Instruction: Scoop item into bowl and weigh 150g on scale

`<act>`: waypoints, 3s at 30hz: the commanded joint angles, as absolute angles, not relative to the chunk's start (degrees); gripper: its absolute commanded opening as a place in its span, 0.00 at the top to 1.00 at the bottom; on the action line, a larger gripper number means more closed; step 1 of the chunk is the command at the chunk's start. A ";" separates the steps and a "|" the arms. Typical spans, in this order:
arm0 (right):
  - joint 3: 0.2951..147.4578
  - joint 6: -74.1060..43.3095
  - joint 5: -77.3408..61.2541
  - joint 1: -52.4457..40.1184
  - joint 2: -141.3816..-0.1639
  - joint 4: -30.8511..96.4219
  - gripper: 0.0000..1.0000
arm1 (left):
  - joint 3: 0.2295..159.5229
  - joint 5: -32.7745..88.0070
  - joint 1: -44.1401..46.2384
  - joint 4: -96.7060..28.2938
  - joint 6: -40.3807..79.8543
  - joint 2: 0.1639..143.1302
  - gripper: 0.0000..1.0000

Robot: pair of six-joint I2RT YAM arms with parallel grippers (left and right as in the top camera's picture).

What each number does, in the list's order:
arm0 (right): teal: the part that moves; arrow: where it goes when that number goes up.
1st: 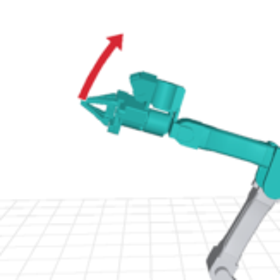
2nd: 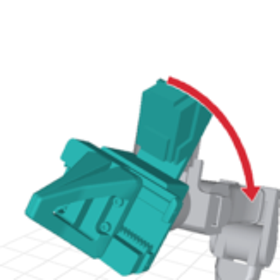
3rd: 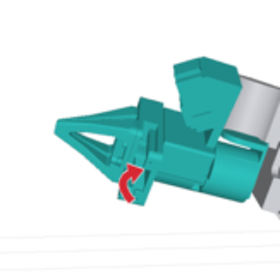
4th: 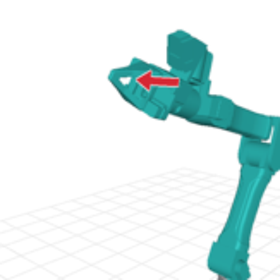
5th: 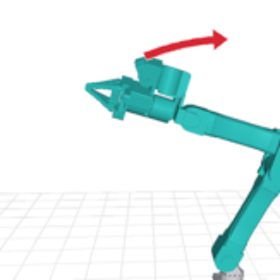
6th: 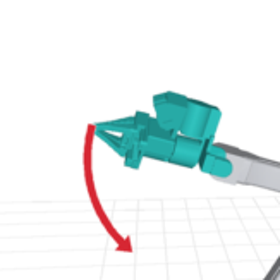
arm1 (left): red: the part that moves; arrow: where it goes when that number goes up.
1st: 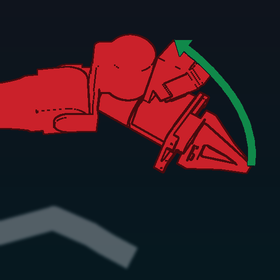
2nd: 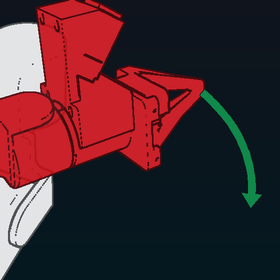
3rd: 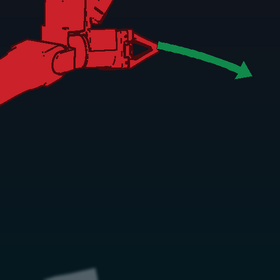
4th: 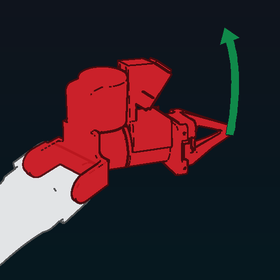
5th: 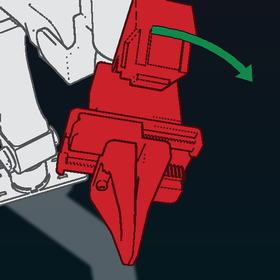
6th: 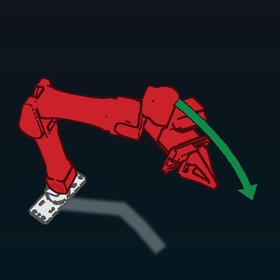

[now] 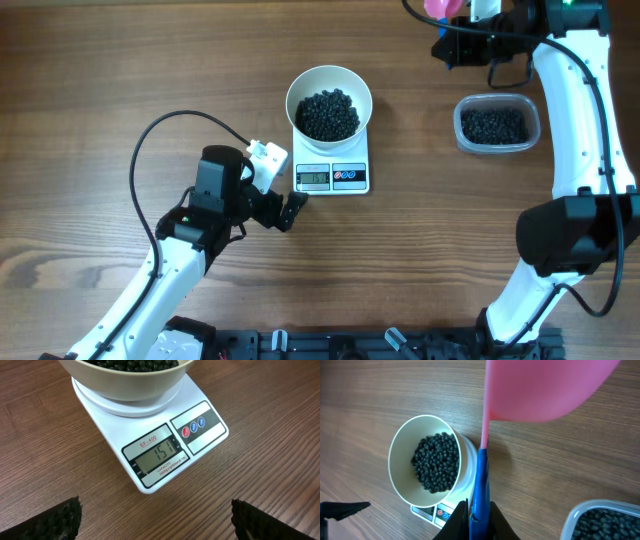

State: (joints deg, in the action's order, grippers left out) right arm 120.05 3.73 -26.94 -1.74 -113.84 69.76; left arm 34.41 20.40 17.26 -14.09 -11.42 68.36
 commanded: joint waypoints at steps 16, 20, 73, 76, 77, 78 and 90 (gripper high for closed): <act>119.59 9.34 -8.99 -25.47 -115.20 70.28 0.96 | 34.28 20.05 17.47 -14.00 -11.09 68.31 0.00; 116.97 10.59 -9.02 -26.81 -115.33 73.45 0.96 | 34.28 20.05 17.47 -14.00 -11.09 68.31 0.00; 108.09 17.04 -8.19 -29.08 -123.33 72.90 0.96 | 34.28 20.05 17.47 -14.00 -11.11 68.31 0.00; 108.09 17.61 -10.44 -29.08 -123.33 72.86 0.96 | 34.28 20.05 17.47 -14.00 -11.09 68.31 0.00; 108.09 17.61 -11.14 -29.06 -123.33 72.82 0.96 | 34.28 20.05 17.47 -14.00 -11.09 68.31 0.00; 108.09 17.61 -11.68 -29.02 -123.33 72.82 0.96 | 34.28 20.05 17.47 -14.00 -11.09 68.31 0.00; 113.43 12.19 -5.15 -25.71 -122.08 73.38 0.96 | 34.28 20.05 17.47 -14.00 -11.09 68.31 0.00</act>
